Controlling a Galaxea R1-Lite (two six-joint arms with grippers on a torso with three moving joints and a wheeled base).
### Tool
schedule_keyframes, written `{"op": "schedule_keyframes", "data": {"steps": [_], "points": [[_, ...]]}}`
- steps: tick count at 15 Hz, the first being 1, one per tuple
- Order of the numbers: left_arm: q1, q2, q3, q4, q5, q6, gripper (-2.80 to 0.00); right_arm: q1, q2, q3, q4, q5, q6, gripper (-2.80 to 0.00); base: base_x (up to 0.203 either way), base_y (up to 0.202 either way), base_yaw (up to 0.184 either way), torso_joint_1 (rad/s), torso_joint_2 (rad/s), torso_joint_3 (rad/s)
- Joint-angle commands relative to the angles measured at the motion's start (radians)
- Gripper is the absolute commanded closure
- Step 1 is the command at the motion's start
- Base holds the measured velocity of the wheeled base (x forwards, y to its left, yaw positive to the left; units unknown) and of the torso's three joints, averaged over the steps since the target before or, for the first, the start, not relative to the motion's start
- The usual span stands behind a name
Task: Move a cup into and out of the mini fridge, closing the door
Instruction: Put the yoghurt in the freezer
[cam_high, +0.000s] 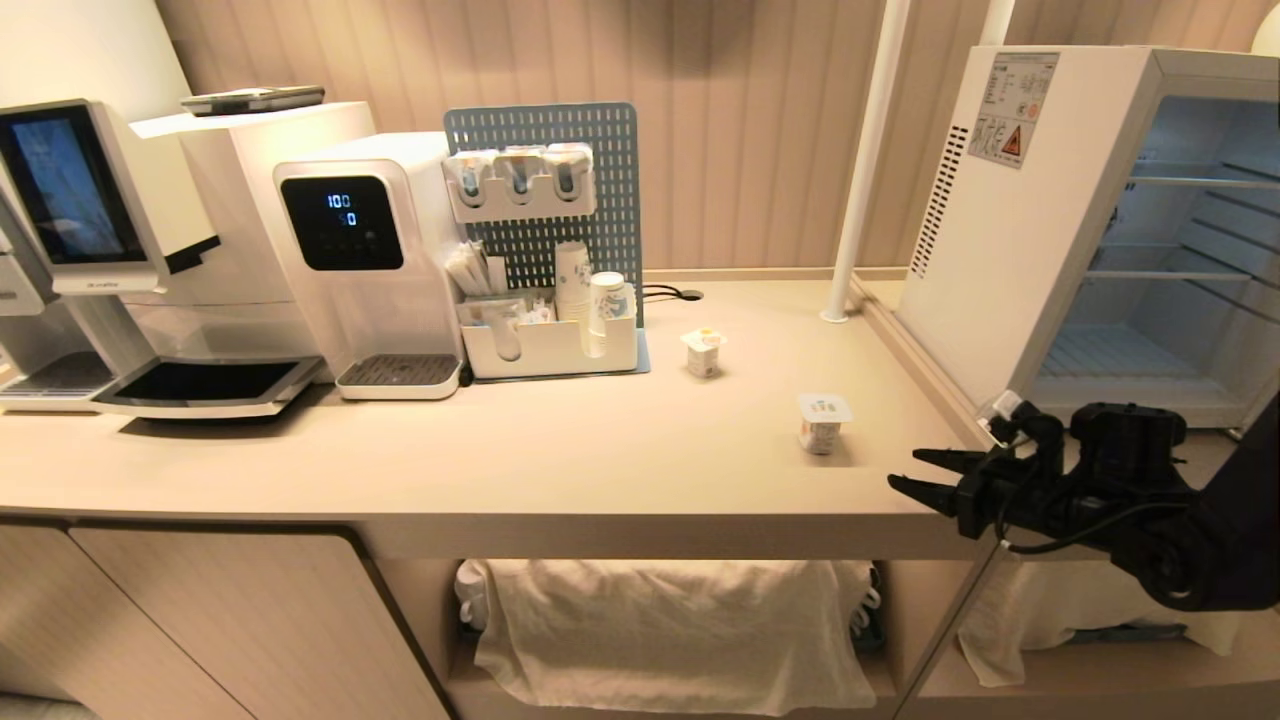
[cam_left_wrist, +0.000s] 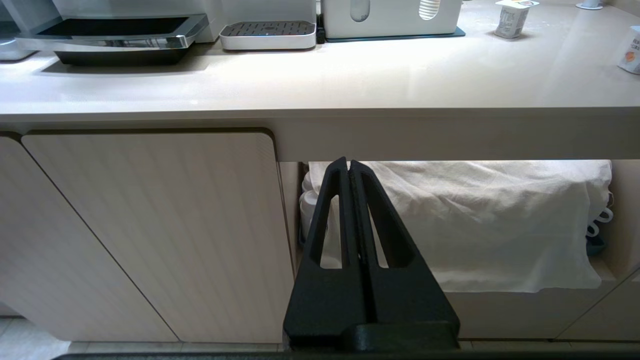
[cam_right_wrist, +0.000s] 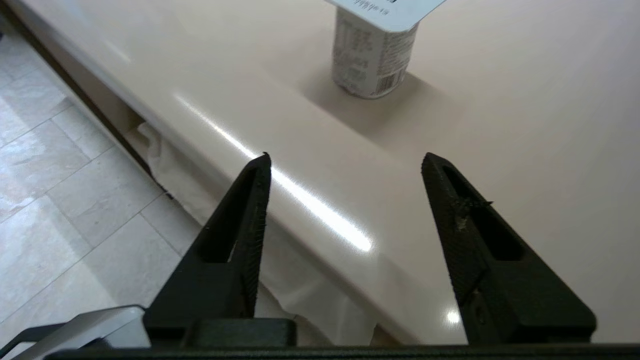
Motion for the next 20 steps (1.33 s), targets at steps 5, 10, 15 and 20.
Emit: {"op": "schedule_keyframes", "data": {"steps": [5,10,15,20], "points": [[0.000,0.000,0.000,0.001,0.001,-0.001,0.00,0.085,0.151,-0.220,0.063,-0.133,0.038,-2.80,0.000,0.000,0.000,0.000,0.00,0.000],[0.000,0.000,0.000,0.000,-0.001,-0.003,0.00,0.119,0.173,-0.369,0.202,-0.175,0.093,-2.80,0.000,0.000,0.000,0.000,0.00,0.000],[0.000,0.000,0.000,0.001,0.001,-0.003,0.00,0.129,0.197,-0.500,0.324,-0.212,0.095,-2.80,0.000,0.000,0.000,0.000,0.00,0.000],[0.000,0.000,0.000,0.001,0.001,-0.003,0.00,0.142,0.259,-0.635,0.434,-0.223,0.096,-2.80,0.000,0.000,0.000,0.000,0.00,0.000]]}}
